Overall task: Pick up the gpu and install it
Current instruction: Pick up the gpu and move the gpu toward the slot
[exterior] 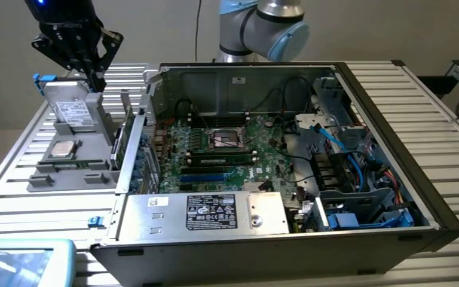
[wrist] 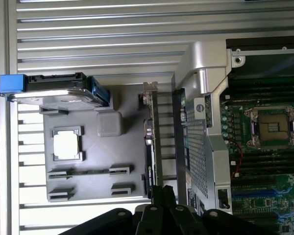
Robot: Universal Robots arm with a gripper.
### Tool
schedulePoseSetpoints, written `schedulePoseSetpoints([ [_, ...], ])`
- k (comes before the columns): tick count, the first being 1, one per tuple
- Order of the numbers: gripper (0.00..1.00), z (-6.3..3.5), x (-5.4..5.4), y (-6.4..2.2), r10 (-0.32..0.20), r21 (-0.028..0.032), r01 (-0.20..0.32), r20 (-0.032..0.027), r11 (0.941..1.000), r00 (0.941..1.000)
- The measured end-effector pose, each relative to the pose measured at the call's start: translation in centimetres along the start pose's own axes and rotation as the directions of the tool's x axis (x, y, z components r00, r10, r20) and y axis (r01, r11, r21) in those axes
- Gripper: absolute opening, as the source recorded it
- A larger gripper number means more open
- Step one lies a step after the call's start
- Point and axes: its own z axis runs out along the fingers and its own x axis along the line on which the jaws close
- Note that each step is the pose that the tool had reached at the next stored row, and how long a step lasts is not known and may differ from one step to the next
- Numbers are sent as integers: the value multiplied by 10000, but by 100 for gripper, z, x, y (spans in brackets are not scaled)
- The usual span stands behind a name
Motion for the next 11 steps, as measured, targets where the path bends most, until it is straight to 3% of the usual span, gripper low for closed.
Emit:
schedulePoseSetpoints([
  [2, 13, 1, 2, 0, -1, 0, 1, 2, 10000, 10000],
  [5, 31, 3, 5, -1, -1, -4, 1, 2, 10000, 10000],
  [7, 31, 11, 11, -2, 0, -11, 0, 4, 10000, 10000],
  [8, 38, 20, 22, -3, -2, -22, 2, 12, 10000, 10000],
  [11, 38, 59, 63, -8, -85, -67, 85, 36, 9999, 10000],
])
